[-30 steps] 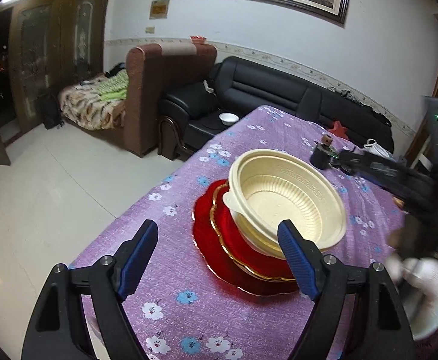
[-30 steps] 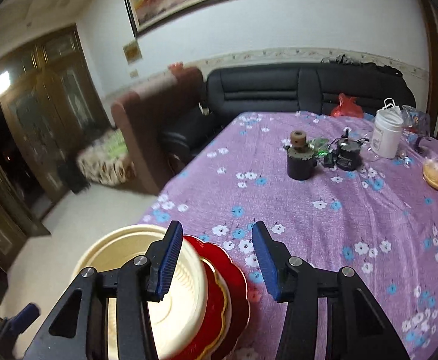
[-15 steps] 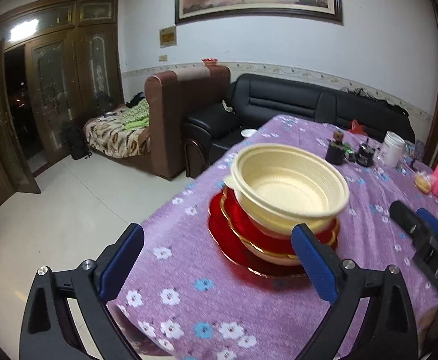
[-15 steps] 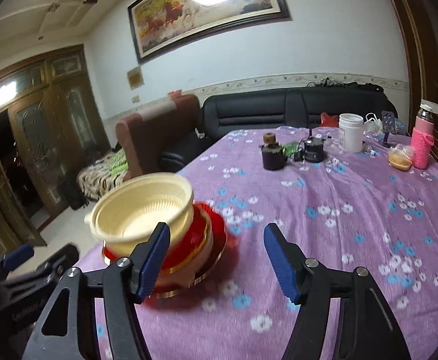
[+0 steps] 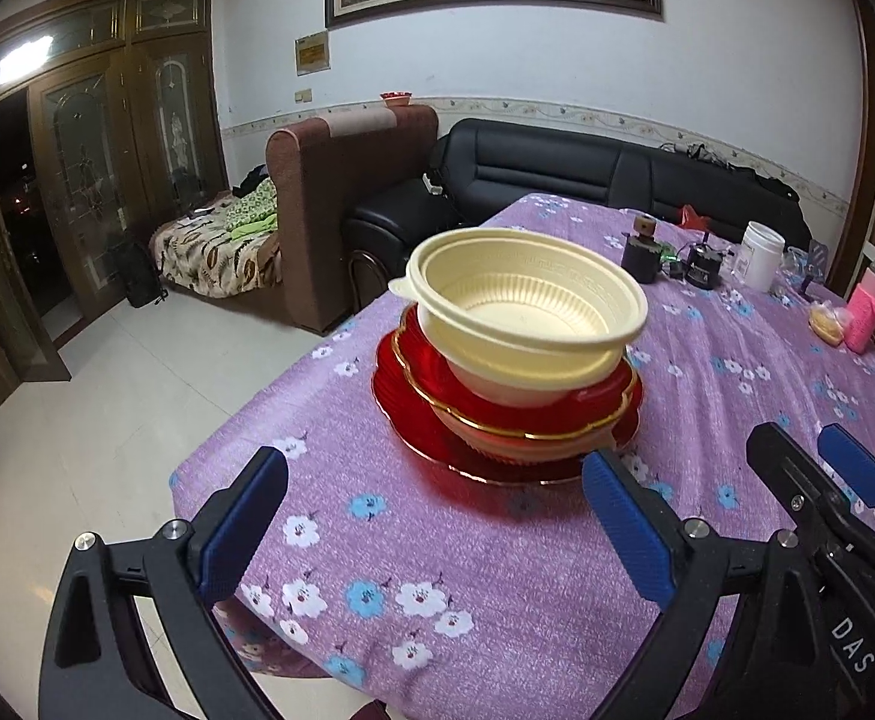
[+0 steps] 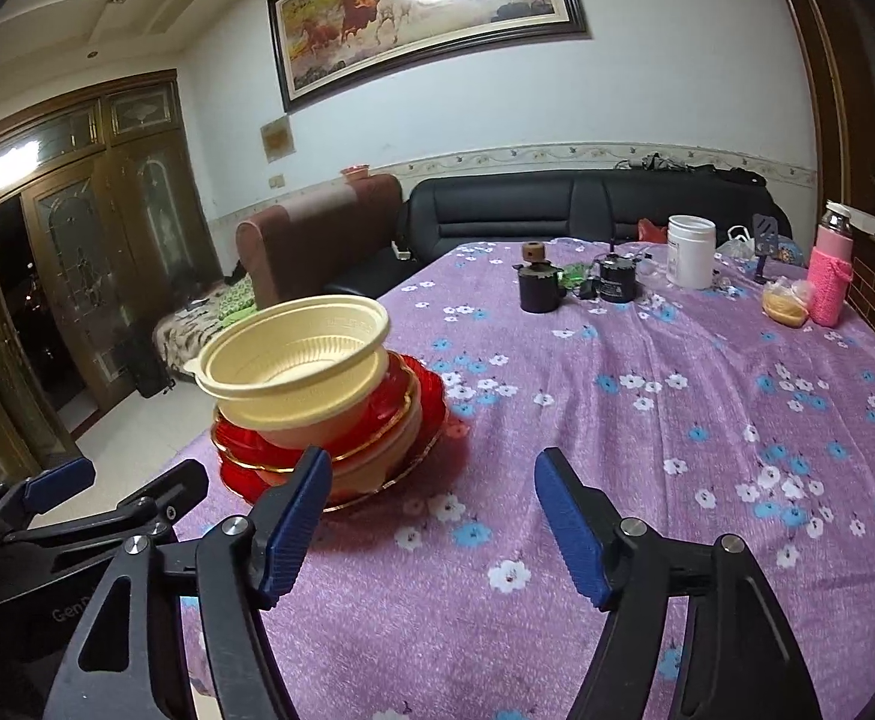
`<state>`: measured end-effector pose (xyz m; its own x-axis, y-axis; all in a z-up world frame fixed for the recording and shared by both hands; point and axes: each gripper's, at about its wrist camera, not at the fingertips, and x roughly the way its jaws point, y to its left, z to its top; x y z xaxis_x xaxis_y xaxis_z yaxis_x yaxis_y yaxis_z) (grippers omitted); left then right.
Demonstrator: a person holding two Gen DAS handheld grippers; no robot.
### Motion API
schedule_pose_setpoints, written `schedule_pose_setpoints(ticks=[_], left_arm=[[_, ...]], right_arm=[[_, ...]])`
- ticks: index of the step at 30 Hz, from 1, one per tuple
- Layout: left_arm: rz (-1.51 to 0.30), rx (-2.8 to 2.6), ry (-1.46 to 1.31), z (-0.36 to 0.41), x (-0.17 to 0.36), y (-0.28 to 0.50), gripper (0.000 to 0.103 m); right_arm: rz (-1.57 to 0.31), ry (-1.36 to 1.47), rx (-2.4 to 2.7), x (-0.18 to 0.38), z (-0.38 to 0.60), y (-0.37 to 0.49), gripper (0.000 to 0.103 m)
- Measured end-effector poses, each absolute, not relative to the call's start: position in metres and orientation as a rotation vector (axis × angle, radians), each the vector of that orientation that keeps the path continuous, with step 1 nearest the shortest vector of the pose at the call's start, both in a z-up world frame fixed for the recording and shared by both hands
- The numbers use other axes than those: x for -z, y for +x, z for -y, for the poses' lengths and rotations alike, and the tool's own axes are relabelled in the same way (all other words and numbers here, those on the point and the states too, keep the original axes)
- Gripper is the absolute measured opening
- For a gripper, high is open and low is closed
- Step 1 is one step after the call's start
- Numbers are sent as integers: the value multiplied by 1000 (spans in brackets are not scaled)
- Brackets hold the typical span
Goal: Organize plates and bowls
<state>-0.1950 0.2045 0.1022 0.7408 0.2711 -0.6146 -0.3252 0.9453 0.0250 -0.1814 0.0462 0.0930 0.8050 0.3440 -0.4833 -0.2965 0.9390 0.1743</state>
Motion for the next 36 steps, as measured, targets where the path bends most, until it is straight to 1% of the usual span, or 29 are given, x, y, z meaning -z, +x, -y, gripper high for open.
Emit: schedule_pose_setpoints(ticks=[22,36], left_arm=[[-791,-314,-115,-211,-64,-178,99],[-847,-307,-144,-220,-47,-164,99]], right_arm=[[-659,75,-306,-60,-51,-164,76],[-699,56,-293,-48,-58,-154,76]])
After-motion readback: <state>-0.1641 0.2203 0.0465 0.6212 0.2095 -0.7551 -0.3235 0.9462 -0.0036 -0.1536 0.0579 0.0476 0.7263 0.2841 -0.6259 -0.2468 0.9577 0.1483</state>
